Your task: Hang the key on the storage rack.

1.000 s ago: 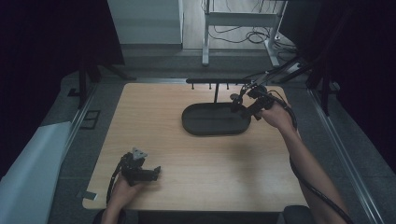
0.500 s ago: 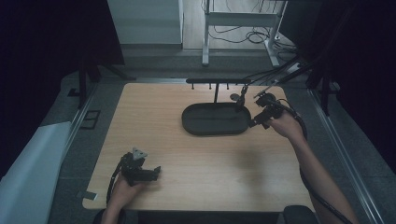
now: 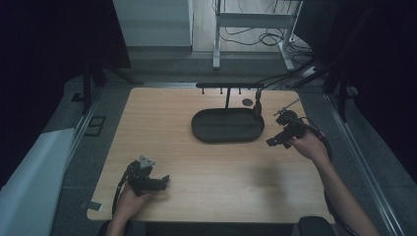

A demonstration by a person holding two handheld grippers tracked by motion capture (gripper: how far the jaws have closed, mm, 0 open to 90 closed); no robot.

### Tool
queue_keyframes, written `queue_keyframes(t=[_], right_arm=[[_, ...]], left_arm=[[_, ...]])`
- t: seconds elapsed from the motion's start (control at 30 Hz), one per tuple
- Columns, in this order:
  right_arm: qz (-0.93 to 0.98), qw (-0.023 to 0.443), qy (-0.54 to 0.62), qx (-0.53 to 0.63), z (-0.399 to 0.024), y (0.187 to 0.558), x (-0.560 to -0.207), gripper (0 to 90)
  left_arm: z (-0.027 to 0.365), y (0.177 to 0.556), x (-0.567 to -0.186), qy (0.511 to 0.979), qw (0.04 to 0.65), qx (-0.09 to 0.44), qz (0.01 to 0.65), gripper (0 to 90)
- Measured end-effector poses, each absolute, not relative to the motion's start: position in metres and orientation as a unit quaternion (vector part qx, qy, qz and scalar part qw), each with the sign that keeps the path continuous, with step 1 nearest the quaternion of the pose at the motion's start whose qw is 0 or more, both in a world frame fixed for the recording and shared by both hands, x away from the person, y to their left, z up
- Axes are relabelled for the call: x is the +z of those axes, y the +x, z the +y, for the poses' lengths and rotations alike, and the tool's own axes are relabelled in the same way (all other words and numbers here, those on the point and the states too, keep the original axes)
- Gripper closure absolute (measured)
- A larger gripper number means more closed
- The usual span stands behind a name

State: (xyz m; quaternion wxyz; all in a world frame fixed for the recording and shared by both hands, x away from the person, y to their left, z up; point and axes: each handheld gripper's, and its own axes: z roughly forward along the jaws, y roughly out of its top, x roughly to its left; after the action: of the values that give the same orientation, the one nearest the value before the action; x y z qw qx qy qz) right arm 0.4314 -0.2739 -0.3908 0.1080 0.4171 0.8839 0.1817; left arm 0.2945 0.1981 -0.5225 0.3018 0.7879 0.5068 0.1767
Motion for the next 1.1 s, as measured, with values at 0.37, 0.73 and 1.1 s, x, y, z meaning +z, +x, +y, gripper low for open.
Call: queue_keyframes(t=[0.37,0.73,1.1], right_arm=[[0.879,0.107,0.422,0.195,-0.285,0.412,-0.408,6.0],[0.870,0.118,0.427,0.216,-0.299,0.391,-0.438,6.2],[0.851,0.128,0.443,0.251,-0.308,0.364,-0.480,5.6]], left_arm=[[0.198,0.295,-0.523,0.788,0.302,0.177,0.507,0.0],[0.198,0.295,-0.523,0.788,0.302,0.177,0.507,0.0],[0.198,0.295,-0.523,0.788,0.302,0.177,0.507,0.0]])
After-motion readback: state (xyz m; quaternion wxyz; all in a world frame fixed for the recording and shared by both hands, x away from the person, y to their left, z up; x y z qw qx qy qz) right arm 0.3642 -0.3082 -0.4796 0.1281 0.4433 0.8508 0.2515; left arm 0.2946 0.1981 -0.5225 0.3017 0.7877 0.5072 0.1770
